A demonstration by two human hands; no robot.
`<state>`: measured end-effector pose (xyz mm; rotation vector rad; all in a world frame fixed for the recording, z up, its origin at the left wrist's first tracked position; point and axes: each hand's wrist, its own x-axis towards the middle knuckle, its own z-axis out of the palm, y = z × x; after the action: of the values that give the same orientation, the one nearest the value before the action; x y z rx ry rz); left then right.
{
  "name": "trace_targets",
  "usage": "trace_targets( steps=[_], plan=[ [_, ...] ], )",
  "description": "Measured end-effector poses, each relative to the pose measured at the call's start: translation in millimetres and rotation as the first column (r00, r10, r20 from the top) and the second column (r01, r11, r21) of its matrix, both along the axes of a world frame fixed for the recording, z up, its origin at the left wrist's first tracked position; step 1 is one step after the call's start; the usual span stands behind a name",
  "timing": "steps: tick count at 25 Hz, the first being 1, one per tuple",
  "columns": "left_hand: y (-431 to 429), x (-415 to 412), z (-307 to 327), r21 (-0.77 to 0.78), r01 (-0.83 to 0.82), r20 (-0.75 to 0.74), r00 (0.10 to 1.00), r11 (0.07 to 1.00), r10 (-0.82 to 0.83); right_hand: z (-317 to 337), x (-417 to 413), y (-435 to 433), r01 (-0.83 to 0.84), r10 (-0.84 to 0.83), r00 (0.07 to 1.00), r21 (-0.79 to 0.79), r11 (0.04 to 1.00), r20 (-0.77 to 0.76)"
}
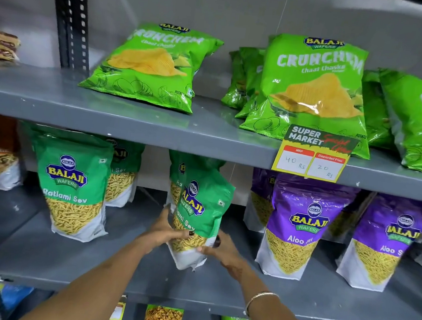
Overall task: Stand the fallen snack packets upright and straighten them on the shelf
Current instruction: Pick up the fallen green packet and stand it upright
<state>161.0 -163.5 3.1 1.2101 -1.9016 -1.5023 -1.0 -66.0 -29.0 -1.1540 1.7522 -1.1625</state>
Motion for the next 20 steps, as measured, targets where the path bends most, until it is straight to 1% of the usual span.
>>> trace_targets(
  steps=[2, 4, 6, 9, 12, 14, 16, 18, 19, 20],
  plan=[
    [-2.3, -7.3, 0.7, 0.073, 0.035, -0.068, 0.997, 0.997, -0.030, 5.1, -9.5, 1.4, -0.008, 0.008, 1.000, 0.010, 1.000, 0.026],
    [-3.6, -9.8, 2.7, 0.045, 0.003, -0.061, 0.998, 0.999, -0.001, 5.8, -20.9, 0.0, 0.069, -0.070, 0.995, 0.016, 0.997, 0.076],
    [-5.9, -7.9, 1.4, 0.002, -0.035, -0.025, 0.999, 0.999, 0.035, 2.8, -28.9, -2.5, 0.106, -0.107, 0.984, 0.010, 0.994, 0.141],
    [-5.7, -4.4, -2.6, -0.063, -0.105, 0.039, 0.993, 0.993, 0.107, -3.9, -34.7, -7.1, 0.017, -0.013, 0.973, -0.013, 1.000, 0.230],
    [-0.4, -4.7, -6.8, -0.186, -0.220, 0.159, 0.955, 0.958, 0.250, -1.2, -30.9, -11.2, -0.056, 0.083, 0.962, -0.112, 0.992, 0.261],
    [6.1, -8.1, -4.8, -0.251, -0.246, 0.216, 0.929, 0.936, 0.301, -1.4, -29.9, -13.7, -0.069, 0.108, 0.959, -0.156, 0.985, 0.261],
    [10.7, -11.3, -1.6, -0.258, -0.235, 0.258, 0.918, 0.937, 0.301, 1.5, -31.1, -15.7, -0.086, 0.122, 0.958, -0.148, 0.985, 0.258],
    [11.7, -6.9, 0.7, -0.202, -0.212, 0.270, 0.927, 0.956, 0.262, 7.3, -34.3, -14.7, -0.144, 0.156, 0.964, -0.071, 0.987, 0.217],
    [12.0, 0.4, 2.1, -0.155, -0.176, 0.283, 0.935, 0.972, 0.214, 13.7, -37.0, -12.2, -0.184, 0.177, 0.971, 0.029, 0.982, 0.160],
    [9.8, 11.2, 2.1, -0.093, -0.121, 0.305, 0.941, 0.988, 0.144, 20.8, -39.4, -9.3, -0.205, 0.194, 0.978, 0.163, 0.965, 0.079]
  ],
)
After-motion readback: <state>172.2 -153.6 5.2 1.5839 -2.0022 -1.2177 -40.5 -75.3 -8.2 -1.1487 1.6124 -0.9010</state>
